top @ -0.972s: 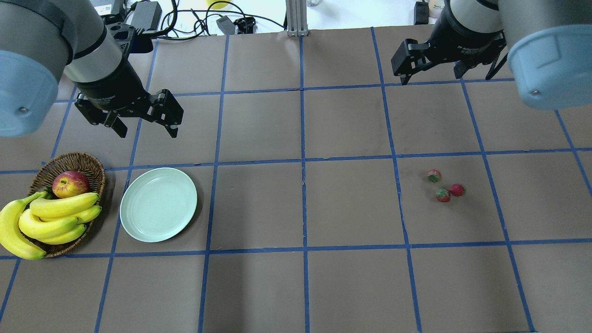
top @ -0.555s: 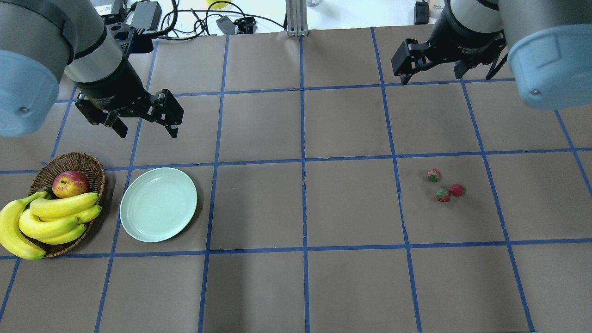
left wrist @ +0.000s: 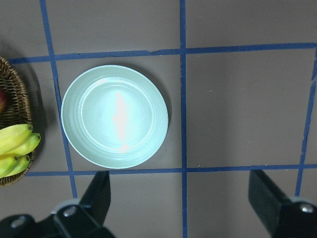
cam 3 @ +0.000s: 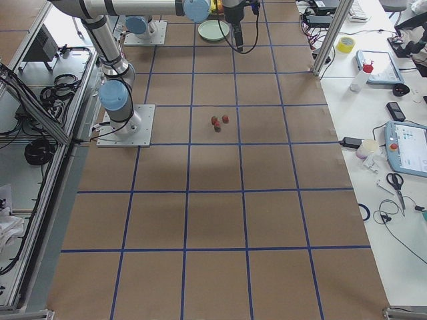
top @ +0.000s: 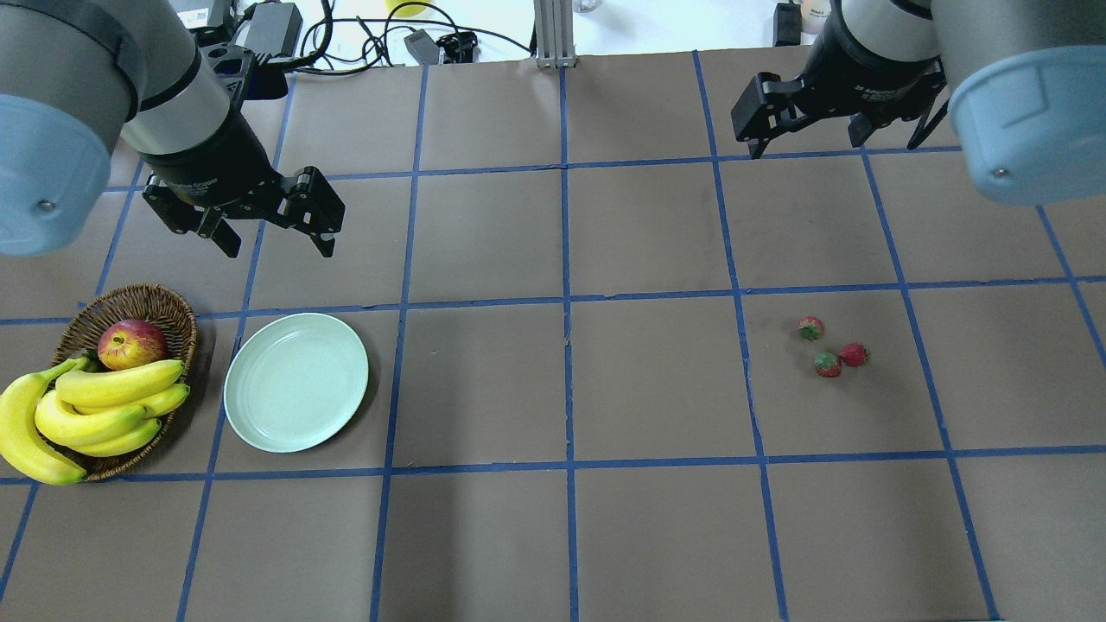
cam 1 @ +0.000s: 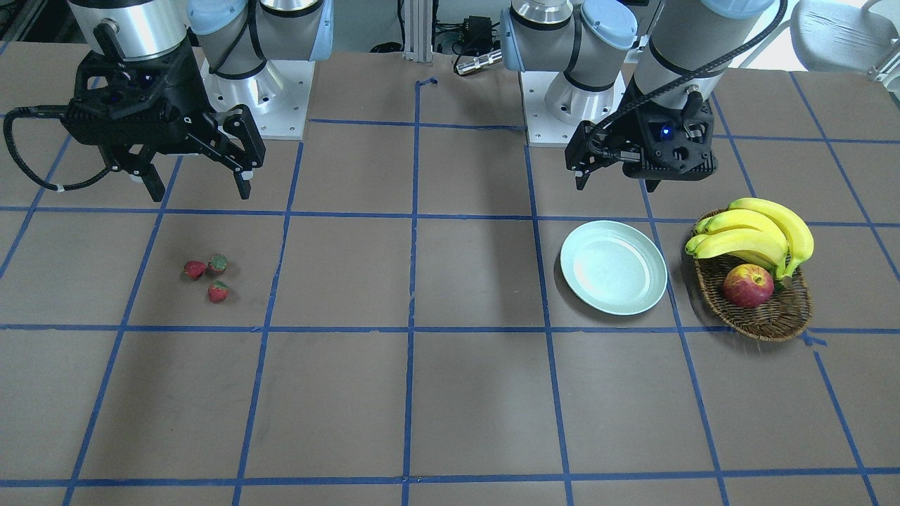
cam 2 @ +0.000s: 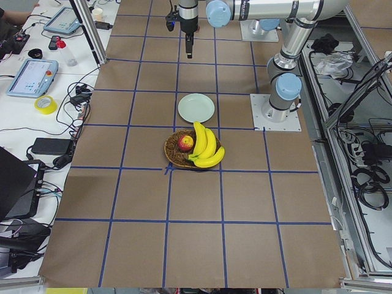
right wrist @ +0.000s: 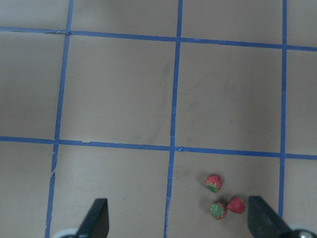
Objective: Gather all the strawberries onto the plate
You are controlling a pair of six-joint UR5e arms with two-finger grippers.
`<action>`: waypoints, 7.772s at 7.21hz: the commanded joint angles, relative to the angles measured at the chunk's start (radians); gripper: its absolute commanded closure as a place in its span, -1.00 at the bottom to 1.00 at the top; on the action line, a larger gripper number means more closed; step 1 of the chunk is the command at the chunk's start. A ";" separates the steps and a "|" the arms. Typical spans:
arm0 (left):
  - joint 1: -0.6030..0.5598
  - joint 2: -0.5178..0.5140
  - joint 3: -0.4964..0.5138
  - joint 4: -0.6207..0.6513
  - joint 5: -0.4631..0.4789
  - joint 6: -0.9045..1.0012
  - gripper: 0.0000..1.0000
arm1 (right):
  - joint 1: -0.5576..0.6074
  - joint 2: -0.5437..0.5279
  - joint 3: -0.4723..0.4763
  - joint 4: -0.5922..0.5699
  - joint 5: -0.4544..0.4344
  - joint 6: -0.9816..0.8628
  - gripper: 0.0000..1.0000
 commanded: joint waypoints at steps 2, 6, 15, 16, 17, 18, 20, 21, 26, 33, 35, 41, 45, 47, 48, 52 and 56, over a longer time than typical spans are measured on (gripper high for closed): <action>0.002 -0.002 -0.002 -0.003 0.007 0.000 -1.00 | -0.015 0.074 0.002 0.017 -0.018 -0.014 -1.00; 0.002 -0.003 0.000 0.002 0.005 0.000 -1.00 | -0.170 0.182 0.161 0.022 -0.005 -0.169 -1.00; 0.002 -0.006 -0.002 -0.001 0.003 0.002 -1.00 | -0.195 0.358 0.451 -0.511 -0.067 -0.238 -0.18; 0.002 -0.008 -0.002 -0.001 0.003 0.002 -1.00 | -0.198 0.358 0.451 -0.506 -0.065 -0.240 0.05; 0.002 -0.008 -0.002 -0.001 0.003 0.002 -1.00 | -0.198 0.357 0.450 -0.502 -0.061 -0.250 0.29; 0.002 -0.011 0.000 0.002 0.000 0.000 -1.00 | -0.195 0.357 0.450 -0.502 -0.061 -0.252 0.57; 0.002 -0.012 -0.002 0.001 0.003 0.000 -1.00 | -0.186 0.343 0.434 -0.497 -0.055 -0.234 0.70; 0.002 -0.012 -0.002 0.000 0.003 0.000 -1.00 | -0.140 0.334 0.419 -0.492 -0.052 -0.161 0.70; 0.002 -0.012 -0.002 -0.001 -0.003 0.002 -1.00 | 0.228 0.413 0.254 -0.483 0.117 0.471 0.71; 0.000 -0.005 -0.035 0.011 -0.003 0.000 -1.00 | 0.370 0.584 0.095 -0.482 0.136 0.595 -0.99; 0.000 -0.005 -0.035 0.010 -0.004 0.002 -1.00 | 0.368 0.543 0.094 -0.476 0.127 0.566 -1.00; 0.000 -0.005 -0.037 0.011 -0.006 0.000 -1.00 | -0.059 0.256 0.409 -0.423 -0.030 0.019 -1.00; 0.000 -0.006 -0.037 0.011 -0.006 0.002 -1.00 | -0.297 0.254 0.537 -0.557 -0.030 -0.251 -1.00; 0.000 -0.006 -0.037 0.011 -0.006 0.002 -1.00 | -0.296 0.245 0.551 -0.546 -0.065 -0.194 -0.99; 0.000 -0.006 -0.037 0.011 -0.007 0.002 -1.00 | -0.284 0.232 0.551 -0.543 -0.044 -0.021 -0.87; 0.000 -0.006 -0.037 0.011 -0.006 0.003 -1.00 | -0.265 0.242 0.543 -0.566 -0.047 -0.031 -0.77; 0.000 -0.006 -0.043 0.011 -0.006 0.002 -1.00 | -0.336 0.264 0.557 -0.548 -0.076 -0.082 -0.70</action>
